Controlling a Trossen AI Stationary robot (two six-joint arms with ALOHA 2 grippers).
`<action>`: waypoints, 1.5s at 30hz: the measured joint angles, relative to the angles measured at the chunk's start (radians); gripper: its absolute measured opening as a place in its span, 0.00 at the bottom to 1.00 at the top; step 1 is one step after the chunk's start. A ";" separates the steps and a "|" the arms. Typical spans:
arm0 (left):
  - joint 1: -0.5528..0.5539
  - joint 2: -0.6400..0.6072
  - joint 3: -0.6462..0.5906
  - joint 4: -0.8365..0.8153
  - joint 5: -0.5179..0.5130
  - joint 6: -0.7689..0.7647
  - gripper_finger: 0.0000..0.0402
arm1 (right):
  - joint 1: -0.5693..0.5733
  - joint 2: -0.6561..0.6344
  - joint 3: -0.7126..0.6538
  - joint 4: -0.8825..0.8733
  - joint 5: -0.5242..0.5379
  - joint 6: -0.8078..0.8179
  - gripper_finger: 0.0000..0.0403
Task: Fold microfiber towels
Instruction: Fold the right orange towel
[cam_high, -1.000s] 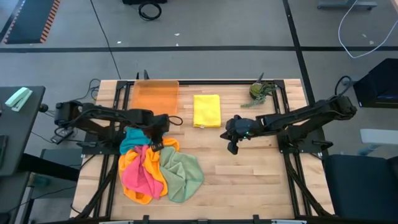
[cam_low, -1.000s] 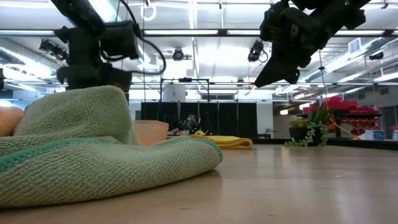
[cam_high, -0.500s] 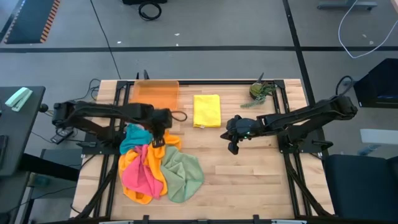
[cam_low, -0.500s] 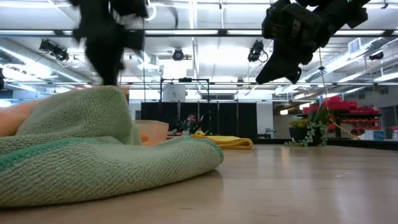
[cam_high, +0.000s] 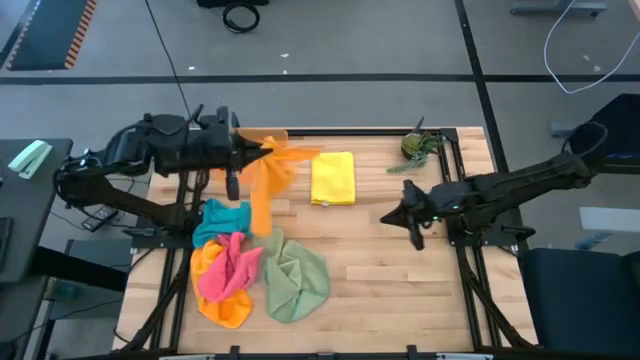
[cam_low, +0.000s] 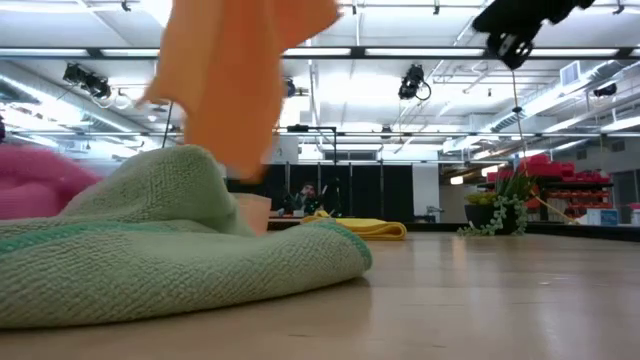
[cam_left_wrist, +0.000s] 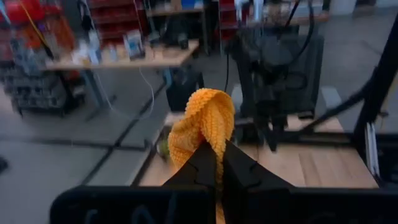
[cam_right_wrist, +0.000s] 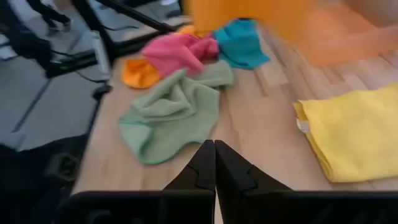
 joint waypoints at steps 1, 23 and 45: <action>0.002 0.014 -0.001 0.020 0.000 0.002 0.02 | 0.009 -0.024 0.000 -0.020 0.000 -0.004 0.01; 0.027 0.602 0.116 0.632 0.658 -0.163 0.02 | 0.032 -0.164 0.000 -0.724 0.231 0.380 0.01; -0.197 0.596 -0.560 0.459 0.311 -0.136 0.41 | 0.192 0.191 -0.386 0.363 0.200 0.481 0.01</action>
